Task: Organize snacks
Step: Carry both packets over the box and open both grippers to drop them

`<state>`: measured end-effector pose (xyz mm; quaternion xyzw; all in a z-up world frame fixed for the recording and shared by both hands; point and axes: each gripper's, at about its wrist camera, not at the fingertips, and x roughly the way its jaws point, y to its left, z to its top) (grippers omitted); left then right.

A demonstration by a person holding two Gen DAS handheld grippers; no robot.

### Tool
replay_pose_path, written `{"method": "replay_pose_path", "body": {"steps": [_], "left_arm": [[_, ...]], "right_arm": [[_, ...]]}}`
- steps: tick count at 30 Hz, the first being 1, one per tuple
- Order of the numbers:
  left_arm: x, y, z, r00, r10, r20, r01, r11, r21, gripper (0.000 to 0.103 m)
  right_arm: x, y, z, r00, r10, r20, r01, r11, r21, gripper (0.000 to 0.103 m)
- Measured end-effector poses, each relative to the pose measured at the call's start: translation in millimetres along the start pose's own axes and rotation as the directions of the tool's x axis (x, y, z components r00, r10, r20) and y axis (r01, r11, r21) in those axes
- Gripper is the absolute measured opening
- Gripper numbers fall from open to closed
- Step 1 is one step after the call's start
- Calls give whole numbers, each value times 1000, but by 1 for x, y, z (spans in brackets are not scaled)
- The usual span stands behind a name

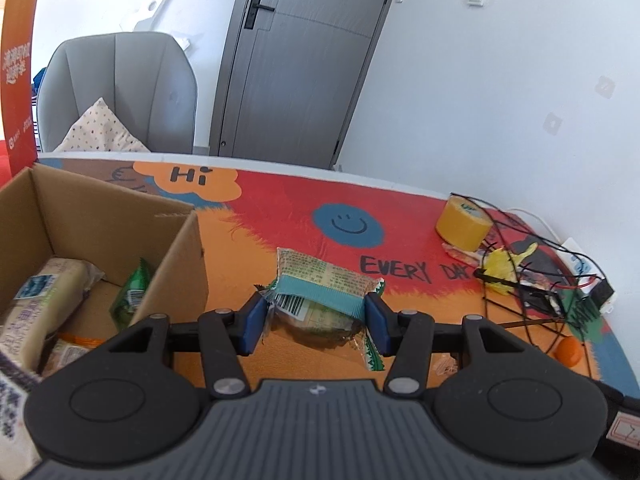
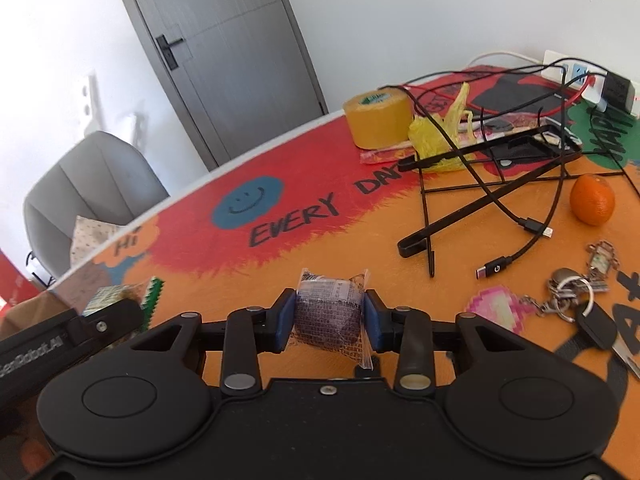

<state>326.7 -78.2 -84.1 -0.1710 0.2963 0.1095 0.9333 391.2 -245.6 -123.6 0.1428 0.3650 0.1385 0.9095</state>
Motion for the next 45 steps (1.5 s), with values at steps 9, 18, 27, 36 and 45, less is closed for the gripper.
{"method": "replay_pose_path", "body": {"steps": [9, 18, 27, 36, 45], "left_arm": [[-36, 11, 6, 999, -30, 36, 30, 1000, 10, 52], [-61, 37, 12, 998, -49, 49, 49, 999, -3, 52], [-84, 75, 19, 997, -36, 73, 38, 999, -28, 52], [-93, 111, 24, 997, 4, 71, -1, 999, -49, 52], [-84, 137, 29, 999, 23, 41, -20, 997, -79, 53]], "right_arm": [[-40, 20, -5, 997, 53, 53, -53, 999, -8, 37], [-65, 47, -11, 993, 89, 79, -86, 996, -35, 37], [-84, 79, -17, 987, 124, 99, -118, 991, -67, 37], [-89, 104, -24, 981, 164, 104, -156, 984, -81, 37], [-88, 135, -27, 975, 202, 90, -190, 974, -122, 37]]}}
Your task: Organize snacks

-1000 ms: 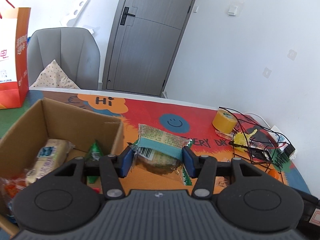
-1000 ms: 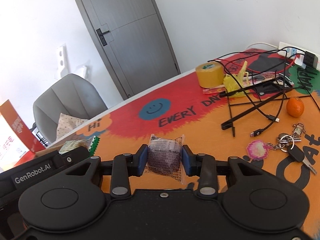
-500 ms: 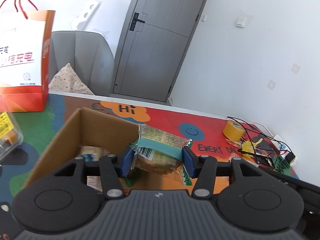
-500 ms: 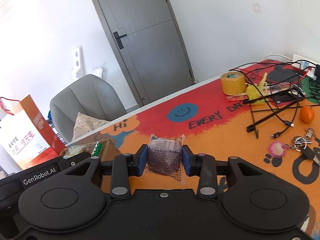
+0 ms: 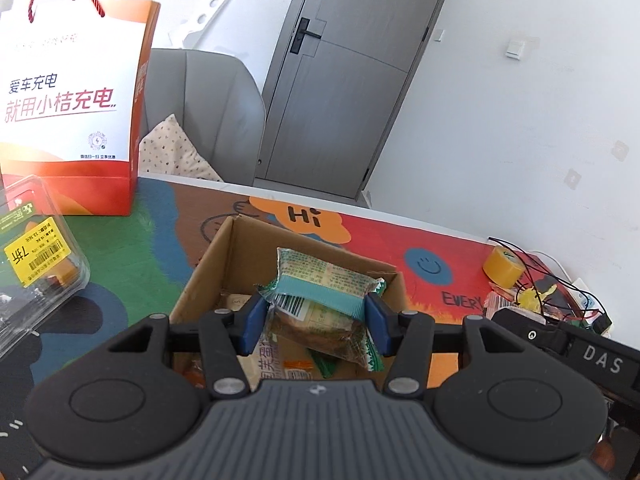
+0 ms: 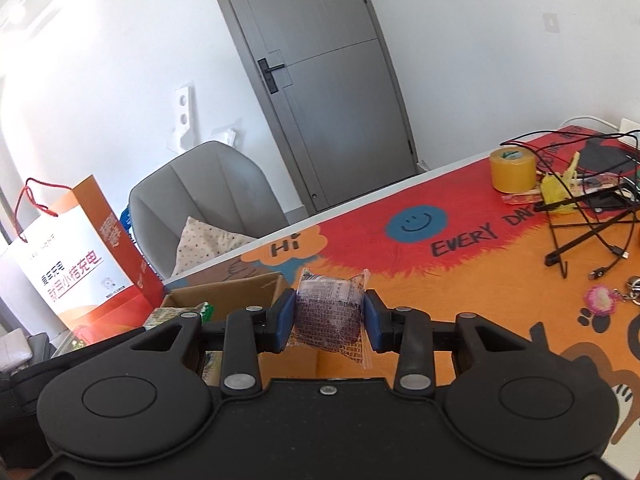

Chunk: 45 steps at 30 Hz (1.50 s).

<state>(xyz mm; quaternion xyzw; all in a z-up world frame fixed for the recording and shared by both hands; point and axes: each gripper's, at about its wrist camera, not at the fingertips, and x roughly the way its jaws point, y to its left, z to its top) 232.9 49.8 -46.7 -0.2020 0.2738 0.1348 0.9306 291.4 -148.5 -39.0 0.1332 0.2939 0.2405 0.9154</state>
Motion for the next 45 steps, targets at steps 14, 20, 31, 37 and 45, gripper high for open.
{"method": "replay_pose_path", "body": {"steps": [14, 20, 31, 37, 45], "left_arm": [[-6, 37, 15, 1000, 7, 17, -6, 997, -79, 69], [-20, 54, 21, 999, 38, 32, -35, 995, -93, 72], [-40, 68, 20, 998, 58, 5, -57, 996, -66, 88], [-53, 63, 12, 999, 52, 7, -51, 998, -37, 96], [-72, 50, -2, 999, 37, -11, -36, 999, 38, 99]], "right_arm": [[15, 39, 2, 999, 38, -34, -40, 997, -61, 37], [21, 61, 0, 997, 59, -54, -64, 994, -88, 38], [7, 68, -1, 997, 53, -52, -56, 996, -72, 56], [-12, 58, -5, 999, 36, -37, -39, 997, -61, 62], [-35, 43, -16, 999, 24, -36, -25, 999, -44, 69]]}}
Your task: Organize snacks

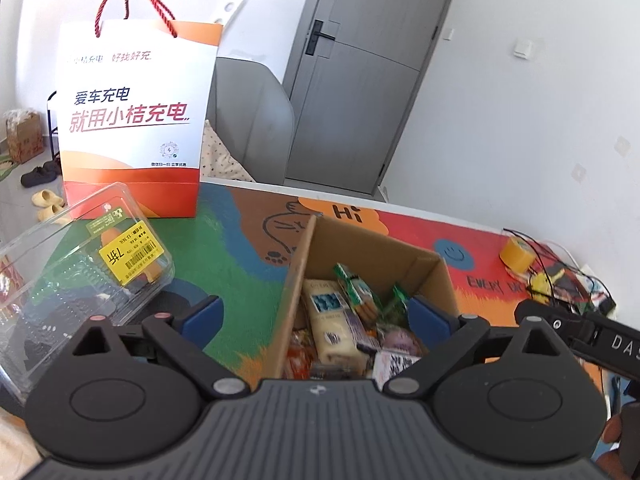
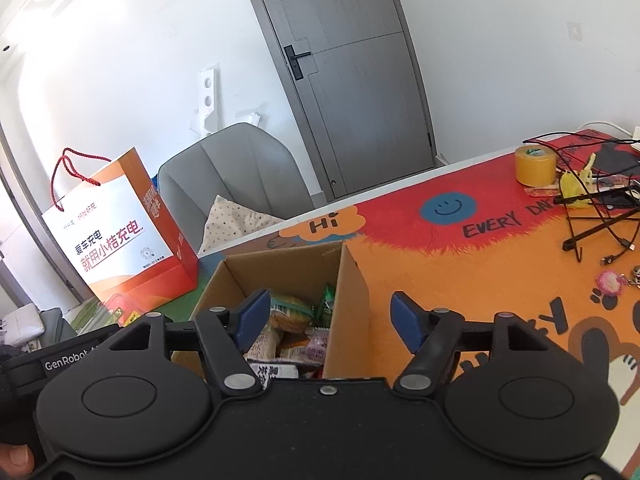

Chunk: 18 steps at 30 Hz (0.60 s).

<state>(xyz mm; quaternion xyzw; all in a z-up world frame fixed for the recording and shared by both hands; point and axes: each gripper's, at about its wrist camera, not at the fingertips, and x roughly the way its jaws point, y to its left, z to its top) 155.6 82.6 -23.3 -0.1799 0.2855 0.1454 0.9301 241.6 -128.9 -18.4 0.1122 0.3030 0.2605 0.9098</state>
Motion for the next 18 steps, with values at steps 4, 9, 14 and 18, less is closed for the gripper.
{"method": "replay_pose_path", "body": {"steps": [4, 9, 14, 18], "left_arm": [[-11, -8, -7, 1000, -4, 4, 4, 998, 64, 99], [-25, -16, -12, 1000, -17, 4, 16, 994, 104, 99], [-37, -21, -17, 1000, -26, 9, 24, 990, 140, 99], [-46, -25, -21, 999, -47, 9, 45, 984, 170, 100]], "right_arm": [[-12, -4, -4, 1000, -6, 10, 6, 1000, -1, 73], [-30, -7, -9, 1000, -7, 29, 7, 1000, -10, 80], [-47, -11, -14, 999, -11, 43, 12, 1000, -15, 86], [-61, -16, -18, 998, -13, 60, 14, 1000, -21, 96]]}}
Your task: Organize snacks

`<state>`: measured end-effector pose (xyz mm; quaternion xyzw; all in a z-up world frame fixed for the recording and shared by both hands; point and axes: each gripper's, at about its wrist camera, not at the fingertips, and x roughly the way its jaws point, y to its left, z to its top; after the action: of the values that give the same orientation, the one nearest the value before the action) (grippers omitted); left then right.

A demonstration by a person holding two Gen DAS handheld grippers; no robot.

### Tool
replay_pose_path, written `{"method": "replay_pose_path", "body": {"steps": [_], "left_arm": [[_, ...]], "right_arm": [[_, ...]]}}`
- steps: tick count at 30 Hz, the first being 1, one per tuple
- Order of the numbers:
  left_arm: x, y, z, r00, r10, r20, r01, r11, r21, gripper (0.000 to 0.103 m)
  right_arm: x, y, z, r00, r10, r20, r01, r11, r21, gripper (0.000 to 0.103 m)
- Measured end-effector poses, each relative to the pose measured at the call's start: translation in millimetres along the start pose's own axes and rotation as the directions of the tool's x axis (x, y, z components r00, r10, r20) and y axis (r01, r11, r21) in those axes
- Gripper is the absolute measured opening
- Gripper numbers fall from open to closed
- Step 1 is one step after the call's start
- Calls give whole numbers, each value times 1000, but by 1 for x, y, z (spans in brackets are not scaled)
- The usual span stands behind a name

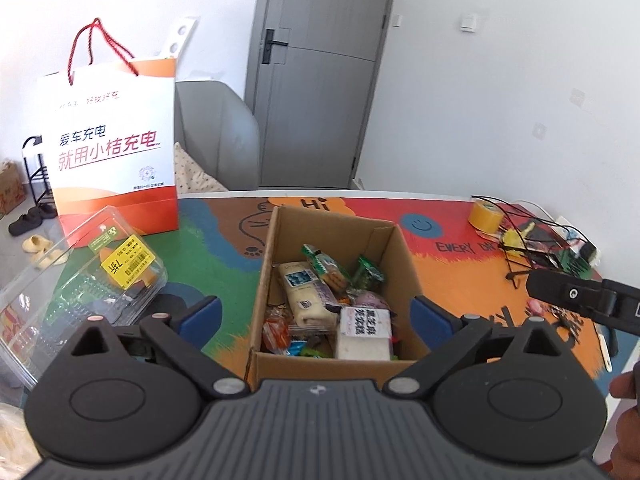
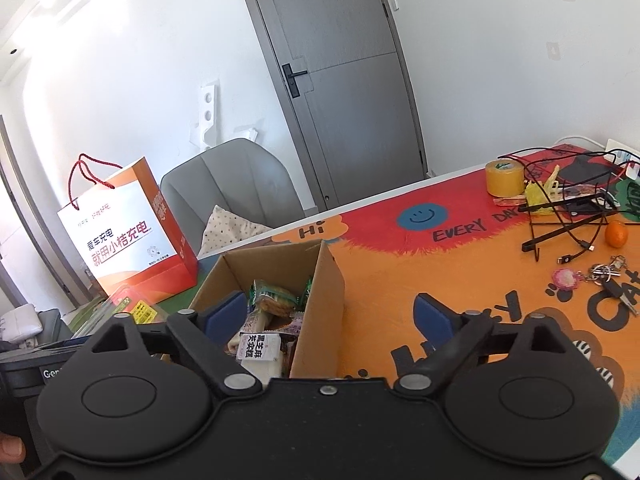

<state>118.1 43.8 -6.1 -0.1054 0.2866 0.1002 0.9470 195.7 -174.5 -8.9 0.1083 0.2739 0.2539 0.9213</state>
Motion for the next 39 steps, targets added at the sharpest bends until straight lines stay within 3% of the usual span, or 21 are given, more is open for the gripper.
{"method": "replay_pose_path", "body": {"steps": [2, 17, 39], "left_arm": [[-5, -3, -2, 1000, -9, -1, 9, 1000, 16, 100], [-38, -5, -19, 999, -36, -40, 40, 993, 107, 103], [-71, 14, -15, 999, -41, -14, 42, 995, 95, 103]], "right_arm": [[-5, -3, -3, 1000, -8, 6, 8, 1000, 5, 102], [-45, -10, -13, 999, -38, -9, 37, 999, -38, 103], [-86, -10, -14, 998, -60, 1, 60, 994, -88, 103]]}}
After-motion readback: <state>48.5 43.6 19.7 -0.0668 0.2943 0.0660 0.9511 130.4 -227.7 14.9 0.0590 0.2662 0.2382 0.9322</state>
